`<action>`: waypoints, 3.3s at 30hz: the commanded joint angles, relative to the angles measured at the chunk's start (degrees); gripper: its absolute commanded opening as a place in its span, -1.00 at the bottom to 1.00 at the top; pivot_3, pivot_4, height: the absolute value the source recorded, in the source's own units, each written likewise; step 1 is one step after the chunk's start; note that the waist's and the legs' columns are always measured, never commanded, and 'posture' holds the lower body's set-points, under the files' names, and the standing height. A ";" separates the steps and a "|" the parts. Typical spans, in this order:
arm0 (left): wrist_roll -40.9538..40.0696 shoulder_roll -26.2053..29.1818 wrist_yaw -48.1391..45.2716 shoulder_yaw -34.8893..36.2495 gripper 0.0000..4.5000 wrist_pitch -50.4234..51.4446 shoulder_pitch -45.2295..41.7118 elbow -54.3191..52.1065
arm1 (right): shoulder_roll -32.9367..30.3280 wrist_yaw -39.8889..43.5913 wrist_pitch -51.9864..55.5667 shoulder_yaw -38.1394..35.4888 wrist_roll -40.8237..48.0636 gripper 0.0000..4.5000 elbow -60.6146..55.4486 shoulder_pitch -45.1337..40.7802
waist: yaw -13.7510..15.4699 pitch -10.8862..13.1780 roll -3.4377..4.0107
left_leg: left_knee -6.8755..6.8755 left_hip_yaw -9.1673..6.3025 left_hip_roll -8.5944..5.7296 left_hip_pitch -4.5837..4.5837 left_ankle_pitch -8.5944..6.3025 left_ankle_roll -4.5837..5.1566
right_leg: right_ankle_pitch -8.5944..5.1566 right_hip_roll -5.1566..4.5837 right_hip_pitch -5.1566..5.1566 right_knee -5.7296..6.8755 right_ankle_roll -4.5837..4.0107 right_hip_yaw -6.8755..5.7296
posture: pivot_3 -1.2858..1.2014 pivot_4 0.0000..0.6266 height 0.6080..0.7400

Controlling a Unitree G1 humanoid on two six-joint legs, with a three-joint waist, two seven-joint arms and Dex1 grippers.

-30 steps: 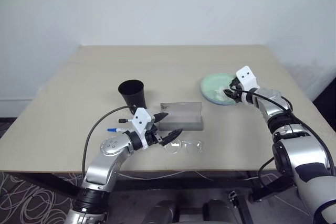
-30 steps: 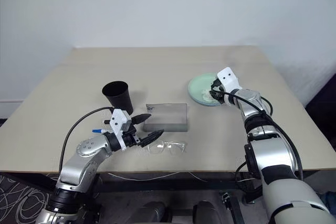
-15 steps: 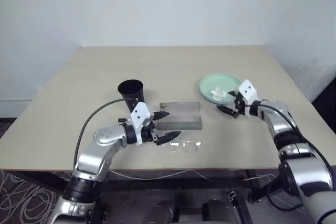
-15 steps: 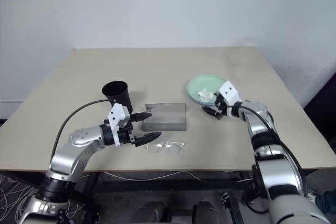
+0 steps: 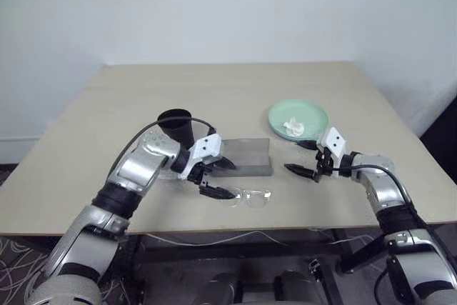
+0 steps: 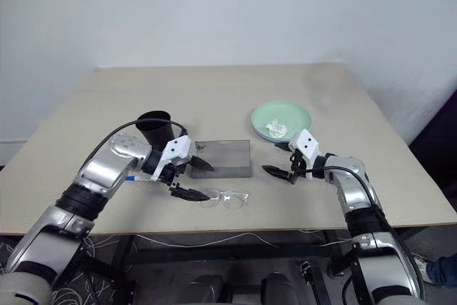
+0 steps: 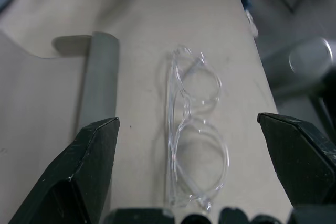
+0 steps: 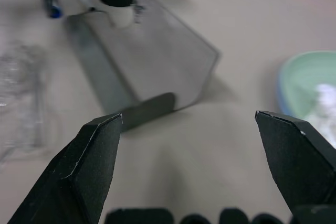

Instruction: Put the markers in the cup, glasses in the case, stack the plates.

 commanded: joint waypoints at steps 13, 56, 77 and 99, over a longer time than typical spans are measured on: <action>10.90 -9.37 -1.44 -3.33 1.00 -14.08 -7.60 15.48 | -0.40 -0.26 6.16 -0.04 4.49 0.95 -12.77 6.14 | -0.03 0.02 -0.06 | 0.17 -0.03 0.02 -0.08 -0.01 0.02 | 0.05 -0.02 0.04 0.00 0.10 -0.03 | 0.03 -1.00 1.00; 8.38 -10.94 -6.14 0.71 -0.95 -8.99 -8.29 11.15 | 0.02 -2.03 6.45 1.14 4.34 0.96 -12.98 5.90 | -0.03 0.02 -0.08 | 0.33 -0.05 0.02 -0.12 -0.01 0.04 | 0.10 -0.02 0.08 0.03 0.18 -0.09 | 0.03 -1.00 1.00; 11.75 -12.51 5.61 7.10 -0.95 -19.07 -22.14 29.20 | -0.16 -3.42 4.54 0.43 4.11 0.96 -9.63 4.18 | -0.04 0.04 -0.13 | 0.36 -0.07 0.02 -0.14 -0.03 0.07 | 0.10 -0.01 0.07 0.02 0.20 -0.15 | 0.03 -1.00 1.00; 26.68 -16.89 17.99 1.47 -0.95 -30.43 -24.36 44.75 | 0.62 -4.64 4.98 0.73 4.51 0.96 -11.71 6.07 | -0.02 0.04 -0.17 | 0.42 -0.07 0.00 -0.17 -0.02 0.08 | 0.14 -0.01 0.10 0.03 0.26 -0.18 | 0.03 -1.00 1.00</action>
